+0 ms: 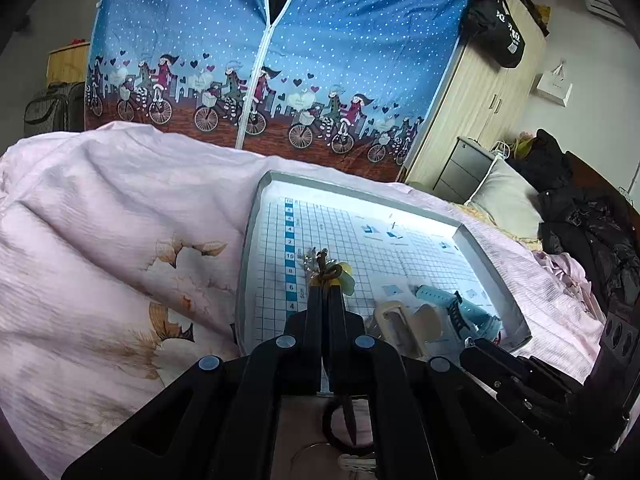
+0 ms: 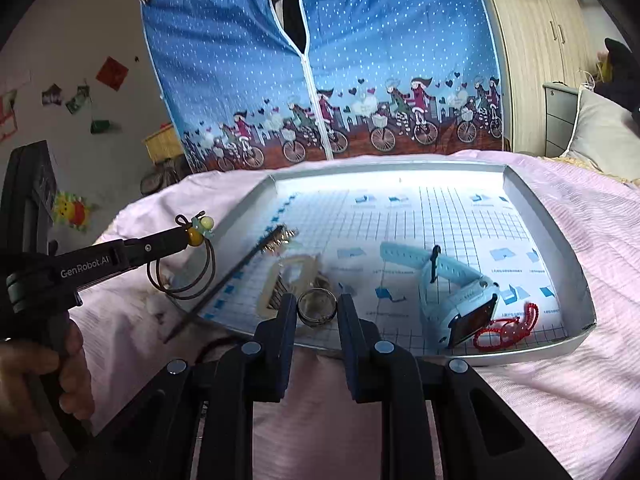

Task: Organize jewelry
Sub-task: 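Grasp the silver ring with the right tool while the left tool grasps the yellow-bead hair tie, then lower the ring into the tray with the right tool while the left tool lowers the hair tie, then open both tools and lift them away from the tray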

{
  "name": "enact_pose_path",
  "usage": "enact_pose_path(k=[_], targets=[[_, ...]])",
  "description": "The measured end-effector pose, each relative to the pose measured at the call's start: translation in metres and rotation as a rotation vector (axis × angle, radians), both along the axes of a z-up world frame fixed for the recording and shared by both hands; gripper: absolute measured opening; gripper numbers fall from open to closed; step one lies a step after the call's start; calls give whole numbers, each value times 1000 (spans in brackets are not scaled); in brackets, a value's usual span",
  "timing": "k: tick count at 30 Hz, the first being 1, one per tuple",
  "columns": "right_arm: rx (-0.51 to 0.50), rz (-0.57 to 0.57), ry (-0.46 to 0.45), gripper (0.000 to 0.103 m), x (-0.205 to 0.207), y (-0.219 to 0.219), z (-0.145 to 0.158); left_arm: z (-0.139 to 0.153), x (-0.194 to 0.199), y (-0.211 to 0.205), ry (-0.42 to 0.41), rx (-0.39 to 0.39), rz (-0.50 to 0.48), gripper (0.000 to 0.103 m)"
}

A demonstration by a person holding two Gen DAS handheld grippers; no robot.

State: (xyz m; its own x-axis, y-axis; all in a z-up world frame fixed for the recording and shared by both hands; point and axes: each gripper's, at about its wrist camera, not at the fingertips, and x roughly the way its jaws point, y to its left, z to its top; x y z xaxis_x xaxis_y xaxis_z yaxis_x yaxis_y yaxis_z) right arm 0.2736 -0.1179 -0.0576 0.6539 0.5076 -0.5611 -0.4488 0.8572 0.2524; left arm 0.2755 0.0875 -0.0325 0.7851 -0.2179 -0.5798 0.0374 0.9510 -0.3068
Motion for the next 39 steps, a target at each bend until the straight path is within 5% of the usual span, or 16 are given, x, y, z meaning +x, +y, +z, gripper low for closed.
enact_pose_path(k=[6,20,23,28,33,35,39], targets=[[-37,12,48,20,9,4,-12,-17,4,-4,74,68,-9,0],[-33,-2,47,20,10,3,-15,-28,10,0,156,74,10,5],[-34,-8,50,20,9,1,-15,-30,11,-5,171,87,-12,24],[-21,-25,37,26,7,-4,-11,-20,2,-21,92,174,-33,78],[-23,-66,-34,49,-4,-15,3,-9,-10,-19,1,175,5,89],[-45,-80,-63,57,-8,-18,10,0,-18,-14,-59,146,36,101],[-43,-106,-125,82,-19,-29,27,23,-35,0,-170,72,99,102]])
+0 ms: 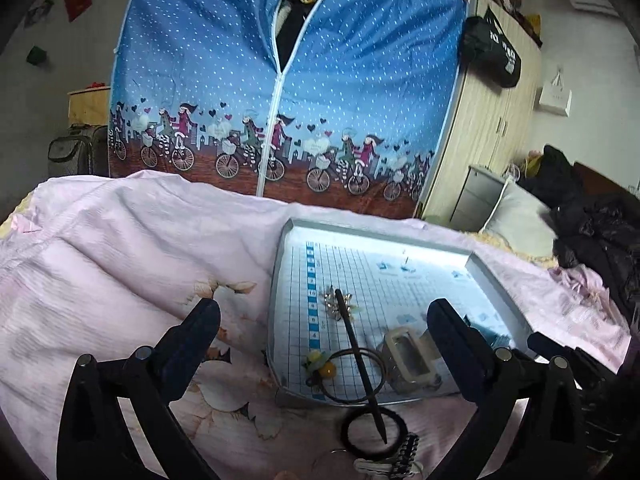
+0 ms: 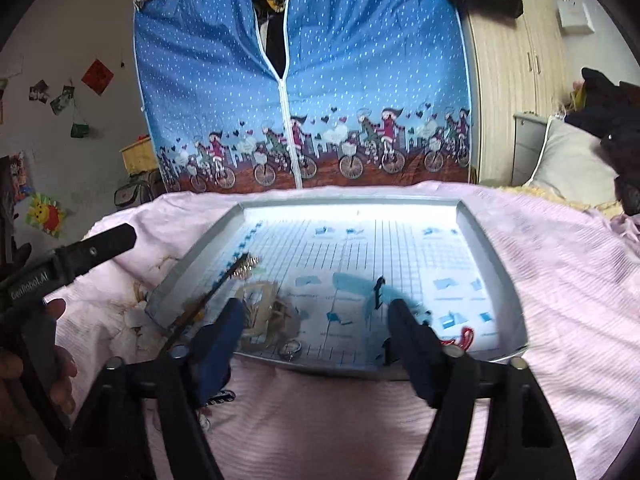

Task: Organize jewelry
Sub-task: 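Open both tools and lift them away from the tray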

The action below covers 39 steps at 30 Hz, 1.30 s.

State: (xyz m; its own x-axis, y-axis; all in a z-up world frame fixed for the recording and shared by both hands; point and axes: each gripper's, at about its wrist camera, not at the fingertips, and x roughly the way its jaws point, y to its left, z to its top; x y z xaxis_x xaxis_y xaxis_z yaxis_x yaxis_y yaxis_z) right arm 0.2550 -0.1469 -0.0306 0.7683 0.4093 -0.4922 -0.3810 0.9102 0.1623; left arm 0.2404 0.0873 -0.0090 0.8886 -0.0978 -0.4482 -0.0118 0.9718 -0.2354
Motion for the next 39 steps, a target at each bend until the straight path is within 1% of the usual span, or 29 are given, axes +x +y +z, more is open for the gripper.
enact_pose_path(k=[1,3,5,8,12,14,17,20,23,27,30,34,37,39], targets=[[5,-1,-16,84,-3,-2,5,5,-4,3,-11,-20,9,102],[15,0,-48,97,-10,-5,14,14,-13,8,-32,-51,30,101],[28,2,-86,103,-20,-9,26,24,-23,13,-57,-65,46,102],[49,4,-129,103,-35,-13,39,41,-41,12,-95,-37,63,102],[52,7,-172,103,-59,-15,54,58,-69,4,-132,29,79,102],[66,11,-180,103,-73,-18,59,66,-86,-4,-166,81,87,102],[61,-3,-208,103,-95,-22,65,73,-109,-16,-200,166,96,102],[60,-10,-248,103,-119,-27,69,72,-130,-26,-212,189,92,102],[26,-11,-274,103,-138,-27,72,67,-149,-31,-200,177,66,102],[14,-15,-303,103,-165,-31,72,62,-168,-36,-171,174,55,102],[-4,-22,-302,103,-175,-35,70,59,-180,-40,-141,175,53,102],[-4,-24,-265,103,-185,-40,63,52,-194,-47,-90,175,46,102],[-23,-30,-217,103,-191,-42,54,44,-196,-51,-31,174,38,102],[-38,-38,-166,103,-191,-42,46,37,-193,-54,17,183,35,102]])
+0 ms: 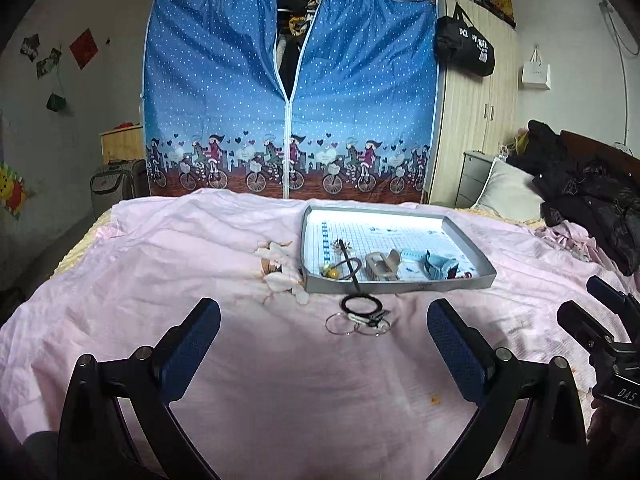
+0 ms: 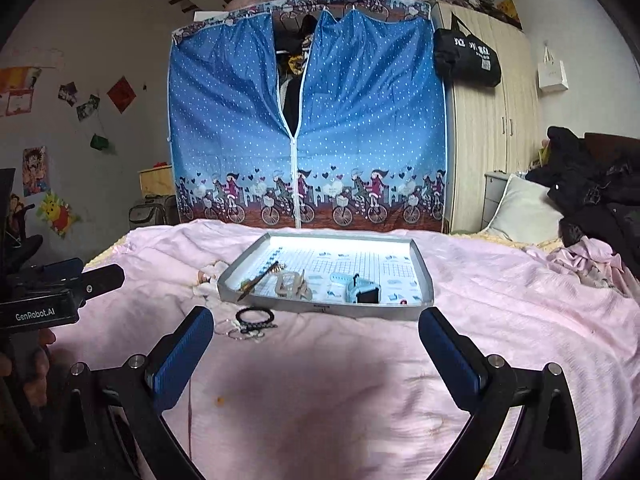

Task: Organize jewelry
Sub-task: 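Open both tools and lift them away from the tray, then move both open tools toward the remaining jewelry beside the tray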

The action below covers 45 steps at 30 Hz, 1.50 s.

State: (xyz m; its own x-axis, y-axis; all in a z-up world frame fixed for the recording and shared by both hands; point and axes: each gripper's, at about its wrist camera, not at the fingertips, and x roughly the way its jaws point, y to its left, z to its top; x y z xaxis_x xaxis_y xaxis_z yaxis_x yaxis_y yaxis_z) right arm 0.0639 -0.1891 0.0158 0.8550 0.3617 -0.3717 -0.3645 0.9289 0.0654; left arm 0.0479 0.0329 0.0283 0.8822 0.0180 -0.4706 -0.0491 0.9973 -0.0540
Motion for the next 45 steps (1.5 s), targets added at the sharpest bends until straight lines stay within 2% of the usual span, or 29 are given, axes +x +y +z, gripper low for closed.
enact_pose_path(k=[4,7,10,14,19,32,34,39,45], targets=[[-13,-18,100,103,5,-1,-19,-15,9,-4,87,6,0,102],[-10,-25,159,103,12,-3,-30,-27,15,-2,151,-24,-4,101],[-2,-33,193,103,16,-6,-37,-32,17,3,167,-57,-4,101],[-20,-48,245,103,22,-6,-48,-35,20,4,201,-54,1,101],[-18,-52,269,103,26,-7,-52,-44,28,3,259,-45,-3,101],[-23,-66,296,103,31,-8,-53,-48,35,3,291,-41,-4,102],[-17,-66,303,103,32,-9,-54,-49,40,3,316,-44,-27,101],[-32,-26,309,103,42,-9,-52,-53,69,6,414,16,-125,101],[-33,33,303,103,59,-7,-51,-66,110,15,507,4,-266,101]])
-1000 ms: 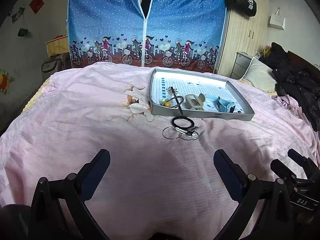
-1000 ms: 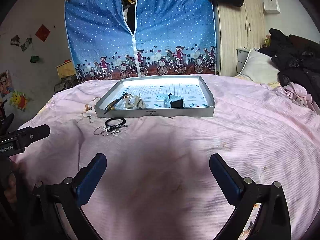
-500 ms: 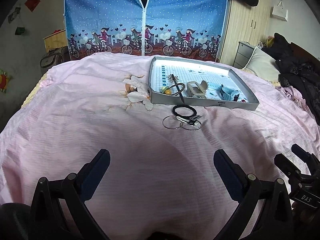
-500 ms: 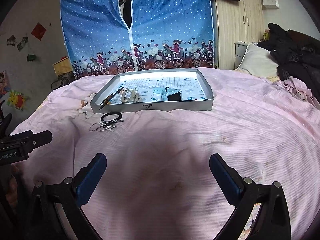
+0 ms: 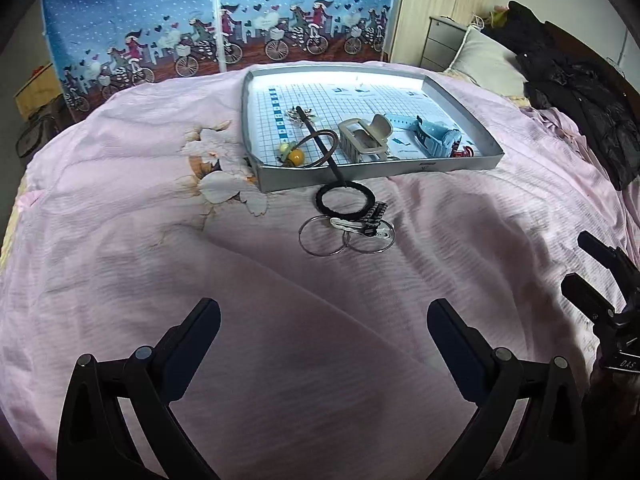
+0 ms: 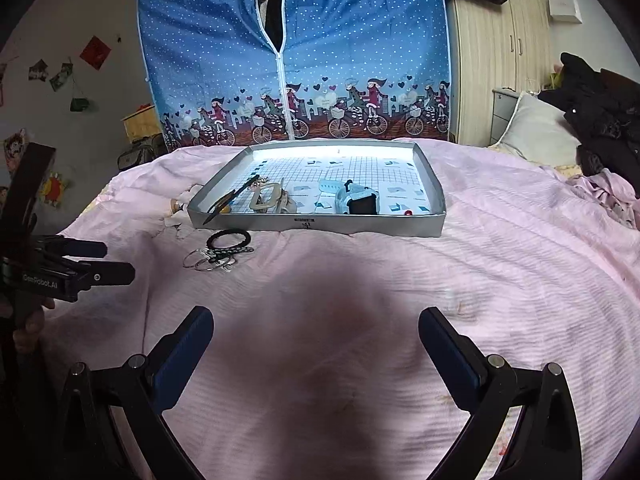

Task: Organize jewelry
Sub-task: 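Move both open tools toward the remaining jewelry beside the tray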

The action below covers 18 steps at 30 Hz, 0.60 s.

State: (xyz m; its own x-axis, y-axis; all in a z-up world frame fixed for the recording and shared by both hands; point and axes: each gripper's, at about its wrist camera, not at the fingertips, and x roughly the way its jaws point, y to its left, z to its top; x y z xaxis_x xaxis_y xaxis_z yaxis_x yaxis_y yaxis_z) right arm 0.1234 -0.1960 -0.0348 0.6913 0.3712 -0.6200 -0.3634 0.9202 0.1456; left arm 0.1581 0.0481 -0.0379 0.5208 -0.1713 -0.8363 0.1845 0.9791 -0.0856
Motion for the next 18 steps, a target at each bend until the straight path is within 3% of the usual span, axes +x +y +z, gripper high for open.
enact_pose_path(k=[4,8,11,13,15,18], targets=[[37,51,31,101,17,7,-4,-14,26,1,40,-54,-46,101],[54,101,67,84,39,13,-10,-21,42,1,49,-85,-71,94],[26,141,81,66,59,19,-15,-28,52,6,70,-110,-80,82],[20,172,91,61,74,25,-18,-32,59,8,88,-121,-75,72],[23,205,100,53,86,34,-23,-37,66,13,113,-129,-54,71],[41,245,115,49,100,48,-29,-48,75,27,182,-185,9,71]])
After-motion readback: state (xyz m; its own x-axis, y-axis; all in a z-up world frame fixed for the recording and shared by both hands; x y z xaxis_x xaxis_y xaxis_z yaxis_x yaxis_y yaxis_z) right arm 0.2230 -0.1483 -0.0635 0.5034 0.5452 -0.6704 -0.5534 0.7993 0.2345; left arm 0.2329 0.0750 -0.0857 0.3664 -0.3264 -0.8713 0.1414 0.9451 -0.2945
